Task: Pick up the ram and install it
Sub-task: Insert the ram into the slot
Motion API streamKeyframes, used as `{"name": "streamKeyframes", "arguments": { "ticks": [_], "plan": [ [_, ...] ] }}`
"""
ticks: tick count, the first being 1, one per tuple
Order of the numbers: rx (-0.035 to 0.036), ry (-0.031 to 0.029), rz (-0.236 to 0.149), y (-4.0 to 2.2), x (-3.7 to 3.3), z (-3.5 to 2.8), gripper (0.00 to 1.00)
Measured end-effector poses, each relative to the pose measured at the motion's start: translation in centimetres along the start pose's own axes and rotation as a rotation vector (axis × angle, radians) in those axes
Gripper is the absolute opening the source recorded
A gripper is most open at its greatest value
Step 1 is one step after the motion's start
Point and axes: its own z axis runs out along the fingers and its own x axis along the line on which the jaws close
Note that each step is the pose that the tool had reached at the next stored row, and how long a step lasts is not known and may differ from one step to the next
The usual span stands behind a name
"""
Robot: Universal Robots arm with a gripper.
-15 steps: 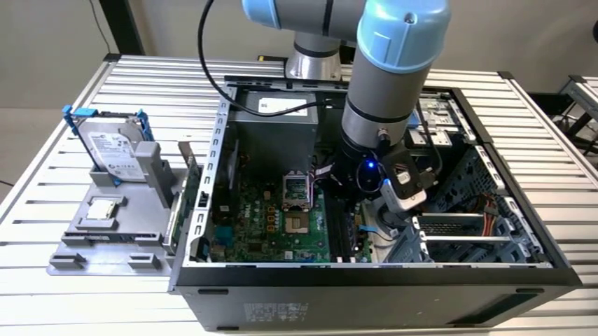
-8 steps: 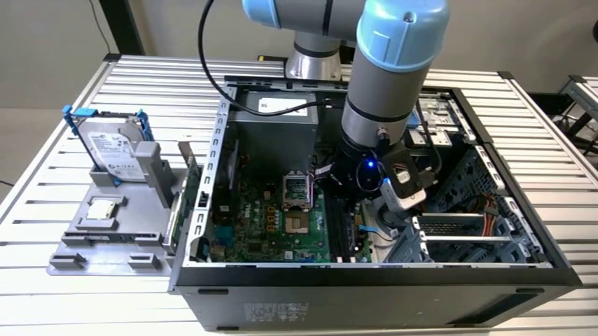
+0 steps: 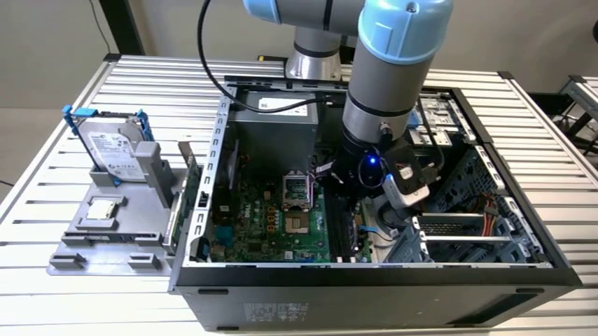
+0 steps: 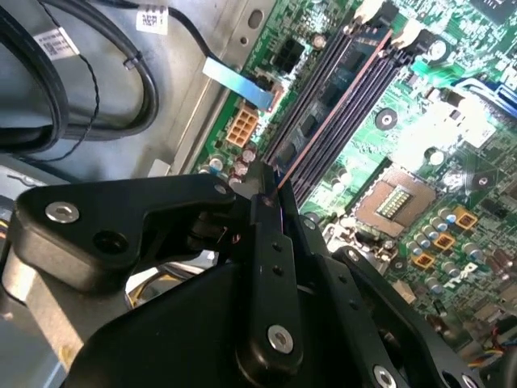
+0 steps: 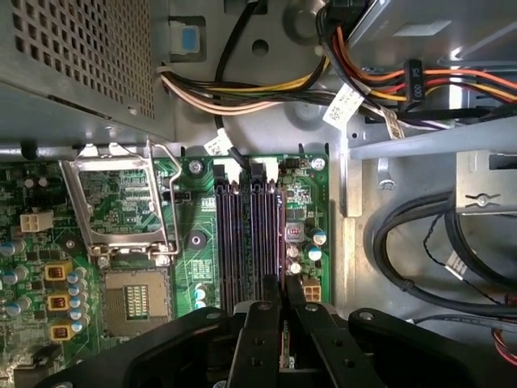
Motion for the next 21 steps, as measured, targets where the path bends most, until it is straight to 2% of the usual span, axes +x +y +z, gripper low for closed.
{"name": "streamKeyframes", "arguments": {
  "ticks": [5,16,21],
  "plan": [
    [0.0018,-0.0001,-0.003,-0.02,-0.02,0.06,0.00],
    [0.0020,0.0000,-0.003,-0.01,0.00,0.77,0.00],
    [0.0020,0.0000,-0.003,-0.02,-0.04,0.81,0.00]
  ]
}}
